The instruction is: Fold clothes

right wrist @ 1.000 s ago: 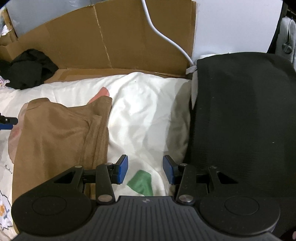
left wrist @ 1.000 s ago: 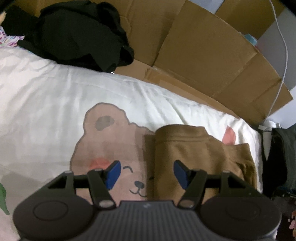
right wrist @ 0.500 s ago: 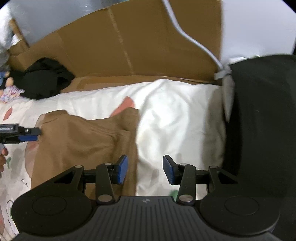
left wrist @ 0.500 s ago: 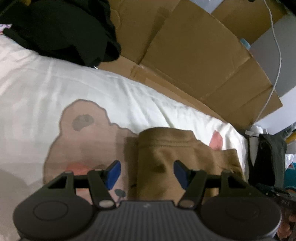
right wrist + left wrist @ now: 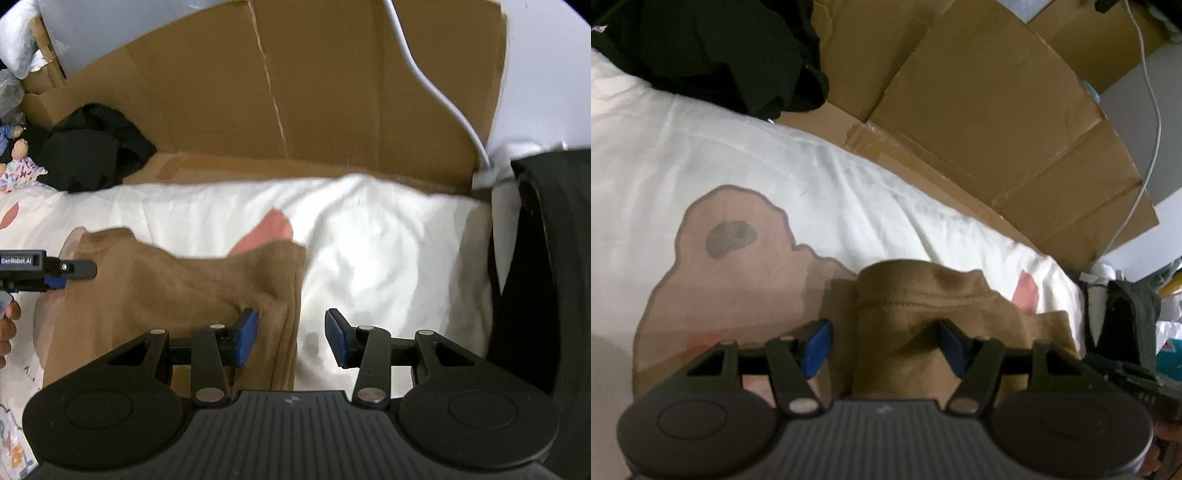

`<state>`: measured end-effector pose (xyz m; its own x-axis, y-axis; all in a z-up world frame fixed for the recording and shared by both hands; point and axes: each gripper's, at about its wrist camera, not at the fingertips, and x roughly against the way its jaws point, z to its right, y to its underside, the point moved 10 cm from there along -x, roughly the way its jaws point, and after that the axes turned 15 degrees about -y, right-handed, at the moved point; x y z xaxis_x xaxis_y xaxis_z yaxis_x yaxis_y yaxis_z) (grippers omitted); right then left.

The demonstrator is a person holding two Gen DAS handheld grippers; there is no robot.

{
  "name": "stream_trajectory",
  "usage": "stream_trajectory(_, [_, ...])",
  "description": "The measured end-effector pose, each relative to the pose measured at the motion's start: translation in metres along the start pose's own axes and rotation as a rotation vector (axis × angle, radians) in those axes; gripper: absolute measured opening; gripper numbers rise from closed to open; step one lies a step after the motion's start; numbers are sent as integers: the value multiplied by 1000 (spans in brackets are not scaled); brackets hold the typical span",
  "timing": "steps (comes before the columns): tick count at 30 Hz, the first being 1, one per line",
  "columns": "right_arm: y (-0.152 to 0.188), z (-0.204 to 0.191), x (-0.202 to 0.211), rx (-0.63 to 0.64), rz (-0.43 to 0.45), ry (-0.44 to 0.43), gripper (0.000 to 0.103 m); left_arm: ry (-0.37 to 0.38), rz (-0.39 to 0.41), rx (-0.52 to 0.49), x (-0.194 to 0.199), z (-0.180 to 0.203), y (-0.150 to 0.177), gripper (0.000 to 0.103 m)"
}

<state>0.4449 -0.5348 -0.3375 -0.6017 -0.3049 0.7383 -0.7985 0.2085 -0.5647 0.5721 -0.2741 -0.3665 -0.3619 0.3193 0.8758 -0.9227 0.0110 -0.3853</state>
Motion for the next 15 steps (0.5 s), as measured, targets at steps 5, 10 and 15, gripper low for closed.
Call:
stream_trajectory(5, [-1, -13, -3, 57, -17, -15, 41, 12, -4, 14, -5, 2, -2, 52])
stream_trajectory(10, [6, -15, -12, 75, -65, -8, 8, 16, -4, 17, -9, 4, -3, 36])
stream_trajectory(15, [3, -10, -11, 106, -80, -21, 7, 45, 28, 25, -1, 5, -7, 19])
